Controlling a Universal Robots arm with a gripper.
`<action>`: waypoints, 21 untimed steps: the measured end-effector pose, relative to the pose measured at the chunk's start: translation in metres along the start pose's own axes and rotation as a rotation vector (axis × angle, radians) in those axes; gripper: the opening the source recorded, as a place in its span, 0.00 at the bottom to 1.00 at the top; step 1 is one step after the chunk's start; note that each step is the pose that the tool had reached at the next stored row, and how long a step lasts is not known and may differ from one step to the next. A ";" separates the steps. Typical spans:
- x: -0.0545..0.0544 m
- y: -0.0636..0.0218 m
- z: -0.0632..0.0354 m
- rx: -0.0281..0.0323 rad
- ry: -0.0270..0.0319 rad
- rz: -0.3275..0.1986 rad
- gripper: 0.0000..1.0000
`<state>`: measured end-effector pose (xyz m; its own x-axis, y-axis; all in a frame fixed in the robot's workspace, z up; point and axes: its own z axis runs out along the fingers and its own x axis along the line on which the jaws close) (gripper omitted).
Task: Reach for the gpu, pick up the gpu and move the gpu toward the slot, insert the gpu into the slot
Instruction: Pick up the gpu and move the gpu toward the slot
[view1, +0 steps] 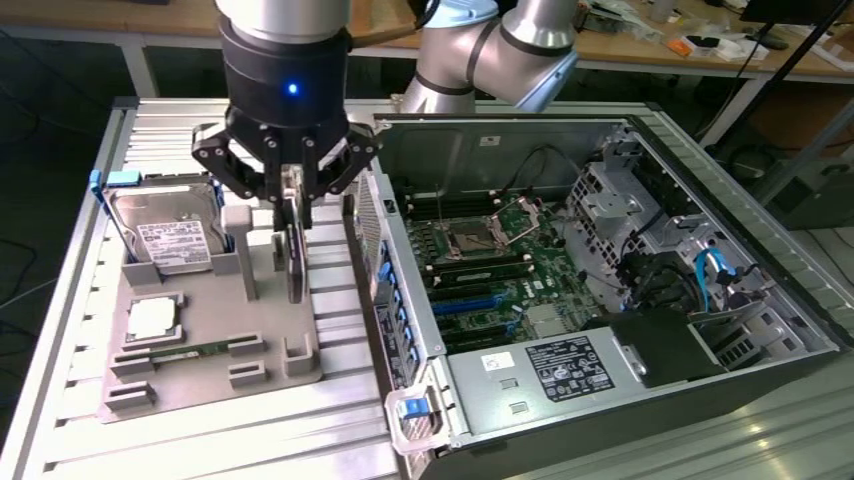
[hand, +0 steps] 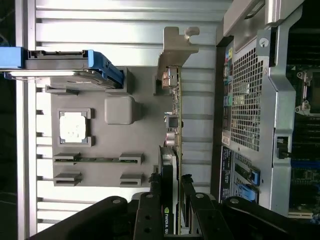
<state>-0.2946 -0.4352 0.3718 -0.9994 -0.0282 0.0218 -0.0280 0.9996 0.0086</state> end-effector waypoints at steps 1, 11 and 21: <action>0.000 0.0000 -0.0036 0.0014 0.0000 0.000 0.27; -0.001 0.0004 -0.0346 0.0188 0.0006 0.000 0.27; -0.002 0.0004 -0.0472 0.0225 0.0006 0.001 0.27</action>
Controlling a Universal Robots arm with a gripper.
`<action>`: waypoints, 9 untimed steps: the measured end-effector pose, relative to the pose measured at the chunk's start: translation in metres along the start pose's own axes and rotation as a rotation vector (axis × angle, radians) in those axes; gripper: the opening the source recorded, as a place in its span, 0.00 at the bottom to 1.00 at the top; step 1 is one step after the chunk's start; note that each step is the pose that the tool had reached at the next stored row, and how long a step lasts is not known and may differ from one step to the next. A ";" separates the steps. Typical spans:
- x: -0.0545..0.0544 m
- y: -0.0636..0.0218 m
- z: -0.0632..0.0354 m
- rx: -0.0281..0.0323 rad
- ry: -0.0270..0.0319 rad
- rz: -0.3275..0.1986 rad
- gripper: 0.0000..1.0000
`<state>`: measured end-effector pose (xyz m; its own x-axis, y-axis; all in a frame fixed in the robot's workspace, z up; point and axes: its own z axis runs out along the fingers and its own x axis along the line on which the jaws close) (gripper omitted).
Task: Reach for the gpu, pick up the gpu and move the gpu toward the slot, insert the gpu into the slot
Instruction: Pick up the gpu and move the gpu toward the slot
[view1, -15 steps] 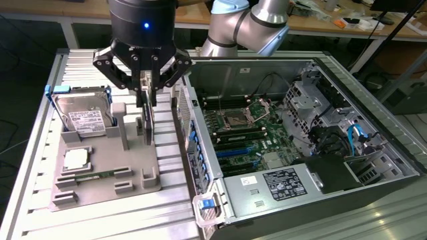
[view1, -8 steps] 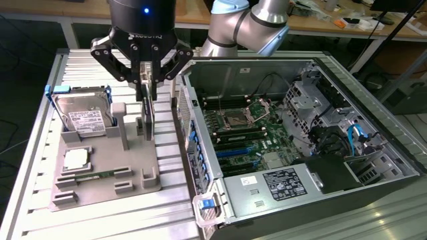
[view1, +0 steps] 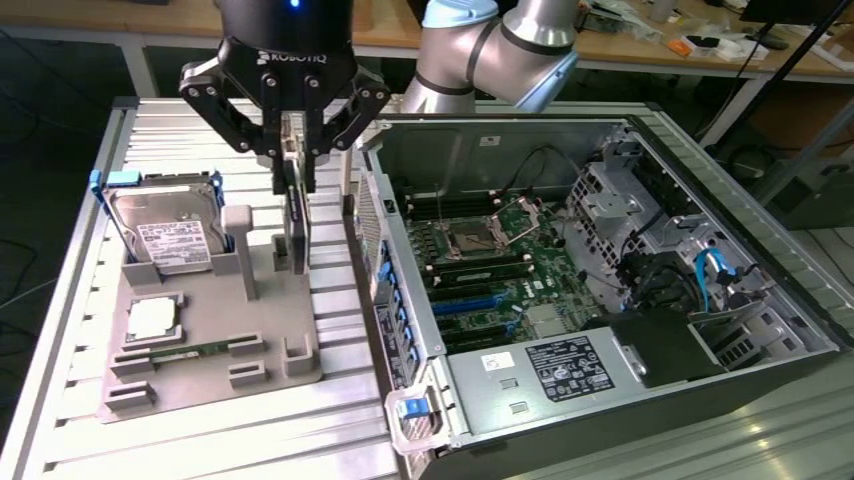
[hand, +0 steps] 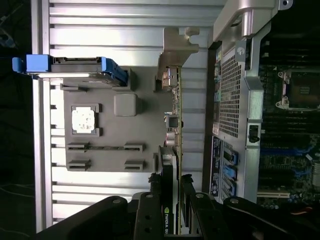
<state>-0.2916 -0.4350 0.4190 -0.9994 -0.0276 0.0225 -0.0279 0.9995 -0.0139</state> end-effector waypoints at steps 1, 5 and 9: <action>0.000 0.0000 -0.0024 0.0022 0.0000 0.000 0.27; -0.001 -0.0001 -0.0079 0.0046 0.0002 0.000 0.27; -0.002 -0.0002 -0.0152 0.0086 0.0003 0.000 0.27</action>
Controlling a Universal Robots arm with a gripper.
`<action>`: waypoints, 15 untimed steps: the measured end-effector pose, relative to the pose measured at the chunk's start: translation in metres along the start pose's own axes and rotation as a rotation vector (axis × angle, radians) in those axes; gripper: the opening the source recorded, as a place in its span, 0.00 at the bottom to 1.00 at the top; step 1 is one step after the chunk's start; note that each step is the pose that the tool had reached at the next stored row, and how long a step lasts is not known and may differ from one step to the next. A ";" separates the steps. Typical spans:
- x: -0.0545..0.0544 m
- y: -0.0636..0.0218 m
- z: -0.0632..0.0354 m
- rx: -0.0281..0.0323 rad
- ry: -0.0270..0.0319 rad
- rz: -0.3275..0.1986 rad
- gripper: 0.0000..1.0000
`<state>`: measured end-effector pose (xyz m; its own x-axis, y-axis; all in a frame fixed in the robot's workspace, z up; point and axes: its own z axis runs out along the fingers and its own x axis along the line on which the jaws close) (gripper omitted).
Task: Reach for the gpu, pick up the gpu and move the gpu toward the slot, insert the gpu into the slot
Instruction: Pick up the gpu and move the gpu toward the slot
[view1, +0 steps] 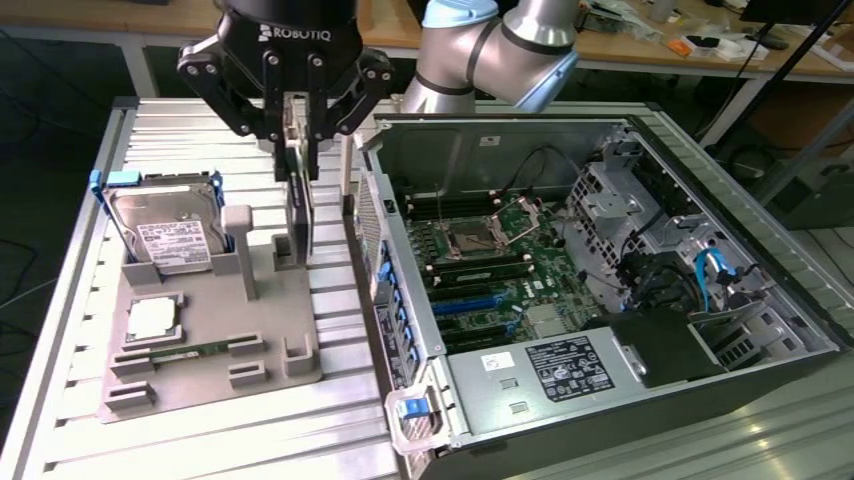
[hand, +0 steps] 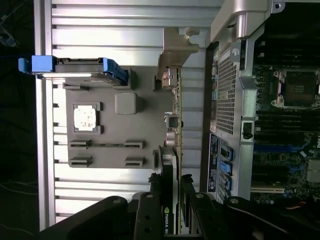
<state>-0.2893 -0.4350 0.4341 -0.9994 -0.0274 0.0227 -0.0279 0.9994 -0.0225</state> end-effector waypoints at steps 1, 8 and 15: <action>-0.001 -0.0001 -0.0031 0.0062 0.0001 0.000 0.27; -0.004 -0.0004 -0.0120 0.0870 0.0023 0.003 0.27; -0.004 -0.0004 -0.0136 0.0179 -0.0018 0.002 0.27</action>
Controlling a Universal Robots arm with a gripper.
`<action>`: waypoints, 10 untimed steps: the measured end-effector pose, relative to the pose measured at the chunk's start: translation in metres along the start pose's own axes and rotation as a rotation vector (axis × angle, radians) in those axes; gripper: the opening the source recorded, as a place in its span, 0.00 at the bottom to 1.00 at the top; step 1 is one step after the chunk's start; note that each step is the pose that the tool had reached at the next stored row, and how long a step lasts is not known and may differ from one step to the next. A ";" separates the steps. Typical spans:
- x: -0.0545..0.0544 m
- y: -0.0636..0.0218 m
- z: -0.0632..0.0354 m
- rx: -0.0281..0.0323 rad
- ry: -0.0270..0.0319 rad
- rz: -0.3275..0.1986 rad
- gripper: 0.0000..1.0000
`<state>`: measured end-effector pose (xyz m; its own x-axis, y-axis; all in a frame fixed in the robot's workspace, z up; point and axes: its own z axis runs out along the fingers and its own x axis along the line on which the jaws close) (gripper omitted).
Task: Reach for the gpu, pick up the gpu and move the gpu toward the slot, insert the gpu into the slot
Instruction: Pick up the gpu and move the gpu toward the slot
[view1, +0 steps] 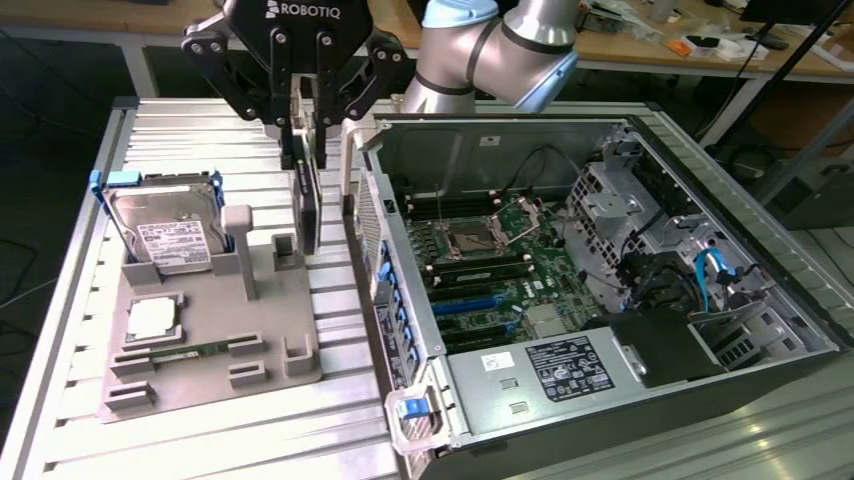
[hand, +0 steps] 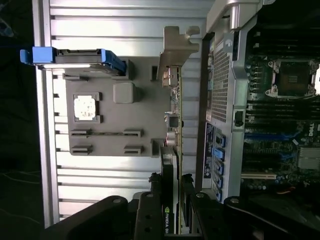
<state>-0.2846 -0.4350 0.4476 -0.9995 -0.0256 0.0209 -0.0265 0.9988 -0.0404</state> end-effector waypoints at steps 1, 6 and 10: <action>0.000 0.0000 0.0000 -0.0180 -0.0012 0.000 0.27; -0.002 -0.0001 0.0000 -0.0142 -0.0014 0.000 0.27; -0.006 -0.0002 -0.0002 0.0133 -0.0005 0.000 0.27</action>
<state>-0.2781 -0.4350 0.4477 -0.9995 -0.0254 0.0203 -0.0265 0.9982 -0.0538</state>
